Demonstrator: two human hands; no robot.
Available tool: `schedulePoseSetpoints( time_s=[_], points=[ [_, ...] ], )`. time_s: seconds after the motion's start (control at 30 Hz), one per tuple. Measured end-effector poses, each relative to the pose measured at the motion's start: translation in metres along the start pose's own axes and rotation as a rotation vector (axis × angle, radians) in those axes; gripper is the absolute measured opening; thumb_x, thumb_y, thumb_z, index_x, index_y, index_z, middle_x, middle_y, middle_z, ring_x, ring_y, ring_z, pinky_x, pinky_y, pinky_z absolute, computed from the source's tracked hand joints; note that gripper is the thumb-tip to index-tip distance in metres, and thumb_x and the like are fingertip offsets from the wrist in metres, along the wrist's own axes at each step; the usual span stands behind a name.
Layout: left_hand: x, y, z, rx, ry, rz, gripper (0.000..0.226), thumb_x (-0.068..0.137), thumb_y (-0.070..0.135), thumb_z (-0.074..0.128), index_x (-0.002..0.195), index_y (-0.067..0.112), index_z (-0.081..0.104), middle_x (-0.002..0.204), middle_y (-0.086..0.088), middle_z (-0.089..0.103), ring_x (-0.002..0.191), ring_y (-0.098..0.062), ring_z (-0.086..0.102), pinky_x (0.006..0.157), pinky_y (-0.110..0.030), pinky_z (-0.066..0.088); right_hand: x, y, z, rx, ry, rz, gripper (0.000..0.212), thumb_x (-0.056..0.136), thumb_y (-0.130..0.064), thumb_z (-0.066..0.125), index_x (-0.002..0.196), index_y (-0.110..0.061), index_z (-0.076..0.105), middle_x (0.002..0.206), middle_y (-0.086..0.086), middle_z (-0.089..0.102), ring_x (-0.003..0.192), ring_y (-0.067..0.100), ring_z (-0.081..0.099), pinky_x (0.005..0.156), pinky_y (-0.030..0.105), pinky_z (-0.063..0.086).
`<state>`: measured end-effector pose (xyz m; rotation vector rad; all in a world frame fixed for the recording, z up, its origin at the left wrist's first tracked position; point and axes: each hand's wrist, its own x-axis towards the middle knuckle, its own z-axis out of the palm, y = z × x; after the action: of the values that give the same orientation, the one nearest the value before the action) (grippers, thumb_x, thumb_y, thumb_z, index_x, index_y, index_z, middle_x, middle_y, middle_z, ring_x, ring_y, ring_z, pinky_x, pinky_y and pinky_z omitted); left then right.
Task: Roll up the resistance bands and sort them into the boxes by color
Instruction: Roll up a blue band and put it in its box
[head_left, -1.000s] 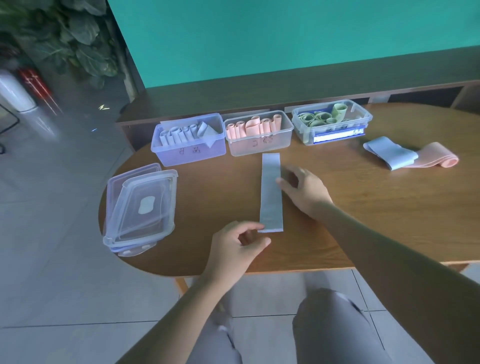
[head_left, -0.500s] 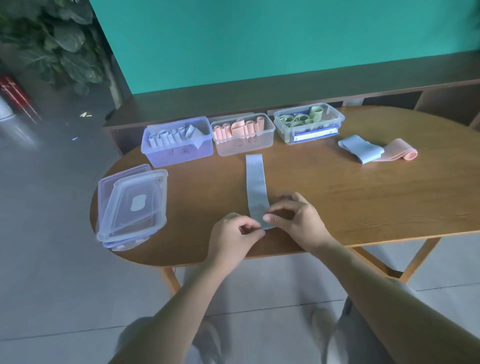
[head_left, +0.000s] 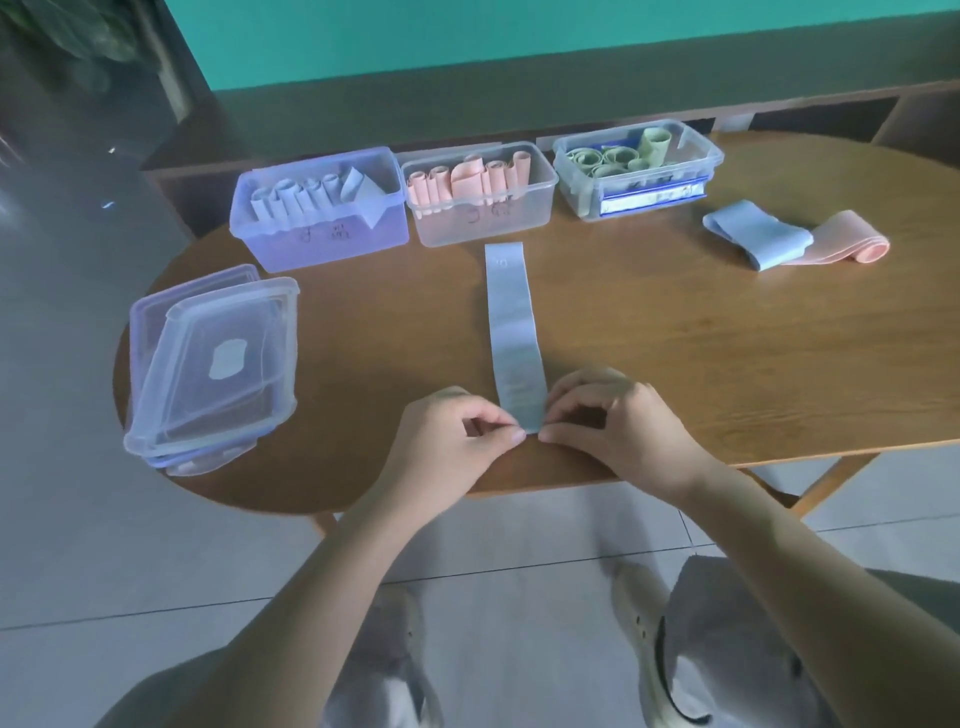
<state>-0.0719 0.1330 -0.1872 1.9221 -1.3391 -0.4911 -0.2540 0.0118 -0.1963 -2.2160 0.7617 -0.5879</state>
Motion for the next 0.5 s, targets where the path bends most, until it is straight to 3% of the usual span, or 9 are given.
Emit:
schedulePoseSetpoints(
  time_s=[0.27,0.5],
  points=[
    [0.008,0.004,-0.008,0.046,-0.047,-0.112,0.012,0.079,0.041,0.082,0.078,0.030,0.078,0.074,0.013,0.070,0.071,-0.002,0.064,0.057,-0.017,0.046,0.011,0.005,-0.003,-0.073,-0.083,-0.024,0.019,0.082,-0.025,0.083,0.075,-0.035,0.068,0.111,-0.012,0.059,0.106,0.005,0.052,0.091,0.007,0.032],
    [0.015,0.007,-0.012,-0.006,-0.115,-0.212,0.013,0.078,0.040,0.083,0.075,0.030,0.077,0.066,0.011,0.069,0.057,-0.001,0.059,0.048,-0.011,0.037,0.017,-0.001,-0.010,-0.106,-0.138,0.118,0.011,0.077,-0.038,0.083,0.074,-0.034,0.074,0.122,-0.019,0.052,0.112,0.002,0.040,0.093,0.002,0.025]
  ],
)
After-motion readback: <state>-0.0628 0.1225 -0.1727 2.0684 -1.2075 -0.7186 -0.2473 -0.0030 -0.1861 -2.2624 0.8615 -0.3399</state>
